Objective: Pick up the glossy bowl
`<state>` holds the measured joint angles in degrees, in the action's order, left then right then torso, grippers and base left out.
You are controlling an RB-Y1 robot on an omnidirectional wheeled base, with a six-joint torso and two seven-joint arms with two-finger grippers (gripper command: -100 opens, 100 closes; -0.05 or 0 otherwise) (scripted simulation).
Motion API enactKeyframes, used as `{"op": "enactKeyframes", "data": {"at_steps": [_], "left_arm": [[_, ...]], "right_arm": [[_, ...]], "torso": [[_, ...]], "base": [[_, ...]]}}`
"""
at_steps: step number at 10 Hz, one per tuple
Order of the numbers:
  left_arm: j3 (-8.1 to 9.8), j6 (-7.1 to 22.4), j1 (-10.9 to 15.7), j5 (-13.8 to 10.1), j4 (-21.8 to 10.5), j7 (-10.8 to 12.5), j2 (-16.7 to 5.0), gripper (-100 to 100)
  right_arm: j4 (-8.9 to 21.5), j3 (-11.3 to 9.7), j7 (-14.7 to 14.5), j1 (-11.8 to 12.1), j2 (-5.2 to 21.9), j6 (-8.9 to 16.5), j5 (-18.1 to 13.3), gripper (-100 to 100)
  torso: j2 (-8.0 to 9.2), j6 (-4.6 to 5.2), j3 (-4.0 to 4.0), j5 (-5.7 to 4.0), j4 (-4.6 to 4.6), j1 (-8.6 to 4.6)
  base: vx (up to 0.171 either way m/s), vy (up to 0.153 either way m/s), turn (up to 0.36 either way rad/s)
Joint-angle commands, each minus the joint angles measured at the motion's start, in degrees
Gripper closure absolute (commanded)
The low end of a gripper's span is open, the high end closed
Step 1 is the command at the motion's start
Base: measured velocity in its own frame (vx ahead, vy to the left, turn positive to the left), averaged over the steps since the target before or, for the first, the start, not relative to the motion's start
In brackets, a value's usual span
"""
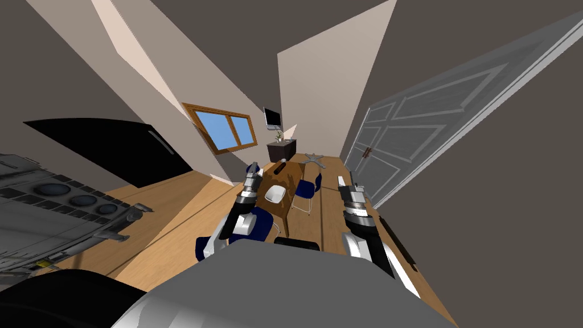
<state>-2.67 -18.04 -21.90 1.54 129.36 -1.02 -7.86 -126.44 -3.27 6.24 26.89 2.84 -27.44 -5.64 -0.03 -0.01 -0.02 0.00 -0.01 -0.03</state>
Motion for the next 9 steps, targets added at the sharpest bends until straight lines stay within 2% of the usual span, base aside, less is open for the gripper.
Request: {"op": "enactKeyframes", "data": {"at_steps": [1, 6, 9], "left_arm": [[-0.03, -0.03, 0.01, 0.02, -0.04, -0.03, 0.02, -100], [-0.03, -0.03, 0.01, 0.02, -0.04, -0.03, 0.02, -100], [0.4, 3.86, 1.19, 0.04, -1.42, -0.12, -0.95, -100]], "right_arm": [[0.0, 0.0, 0.0, 0.0, 0.0, 0.0, 0.0, 0], [0.0, 0.0, 0.0, 0.0, 0.0, 0.0, 0.0, 0], [0.0, 0.0, 0.0, -0.01, 0.0, 0.0, 0.0, 0]], "torso": [[0.0, 0.0, 0.0, 0.0, 0.0, 0.0], [0.03, 0.0, 0.02, 0.01, 0.01, 0.03], [0.08, 0.01, 0.04, 0.02, 0.02, 0.08]], "base": [[-0.009, 0.009, -0.03], [-0.001, 0.001, -0.002], [-0.022, 0.015, -0.042]]}}
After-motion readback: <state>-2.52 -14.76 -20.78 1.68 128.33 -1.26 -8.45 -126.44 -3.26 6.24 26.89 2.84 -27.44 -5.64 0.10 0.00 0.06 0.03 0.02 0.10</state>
